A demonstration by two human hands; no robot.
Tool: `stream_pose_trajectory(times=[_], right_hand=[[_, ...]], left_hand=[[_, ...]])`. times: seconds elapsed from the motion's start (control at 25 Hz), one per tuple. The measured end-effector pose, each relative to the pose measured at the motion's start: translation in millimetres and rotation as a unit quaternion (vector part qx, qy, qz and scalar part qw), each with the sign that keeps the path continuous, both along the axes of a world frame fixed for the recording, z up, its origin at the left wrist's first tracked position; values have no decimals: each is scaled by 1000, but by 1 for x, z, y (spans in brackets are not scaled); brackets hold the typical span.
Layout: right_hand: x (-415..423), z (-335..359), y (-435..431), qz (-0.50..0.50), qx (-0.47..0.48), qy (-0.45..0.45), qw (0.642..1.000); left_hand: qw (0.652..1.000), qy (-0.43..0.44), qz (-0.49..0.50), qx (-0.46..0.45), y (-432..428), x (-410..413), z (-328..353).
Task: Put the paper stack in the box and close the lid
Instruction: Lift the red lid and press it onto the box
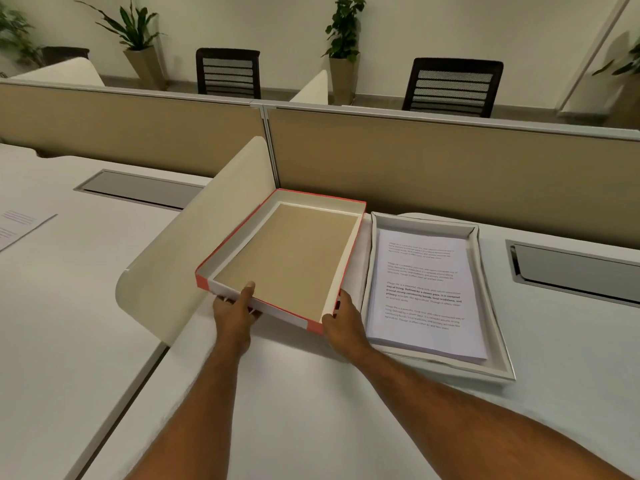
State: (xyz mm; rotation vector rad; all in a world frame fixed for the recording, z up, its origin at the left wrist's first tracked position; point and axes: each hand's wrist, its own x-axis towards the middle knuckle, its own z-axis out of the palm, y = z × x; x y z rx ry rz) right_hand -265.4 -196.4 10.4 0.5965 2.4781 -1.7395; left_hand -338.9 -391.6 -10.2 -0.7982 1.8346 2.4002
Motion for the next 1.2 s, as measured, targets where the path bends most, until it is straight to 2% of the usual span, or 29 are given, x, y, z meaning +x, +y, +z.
stream_pose_trajectory(times=[0.16,0.24,0.32,0.52,0.64,0.72,0.84,1.0,1.04,1.08,1.16,1.2], right_hand=[[4,19,15,13,-10,-28,999],[-2,42,23,-16,27,-22,999],[-13,79,27,-23,58,17,998],[-45,201,1,66,-10,146,987],[-53,249,-26,65,-60,152,984],[-47,258,-32,43,-9,140,989],[-36,251,-24,5,65,169,983],[-18,252,8,-57,3,228,972],[-13,254,18,-68,-20,236,969],[-8,255,30,-78,-46,239,967],[3,253,56,-94,-112,237,961],[9,250,70,-103,-143,234,956]], left_hand=[[997,80,11,6,13,7,25],[992,126,1,-30,18,10,44],[980,180,-14,-89,26,17,62],[922,310,-49,-228,65,44,96],[903,327,-58,-275,89,58,107],[894,331,-62,-296,100,65,111],[889,331,-68,-308,110,71,114],[856,376,-128,-332,115,70,114],[863,368,-146,-315,114,70,112],[888,335,-155,-275,113,69,110],[956,203,-165,-135,110,65,101],[975,120,-181,-47,107,61,97]])
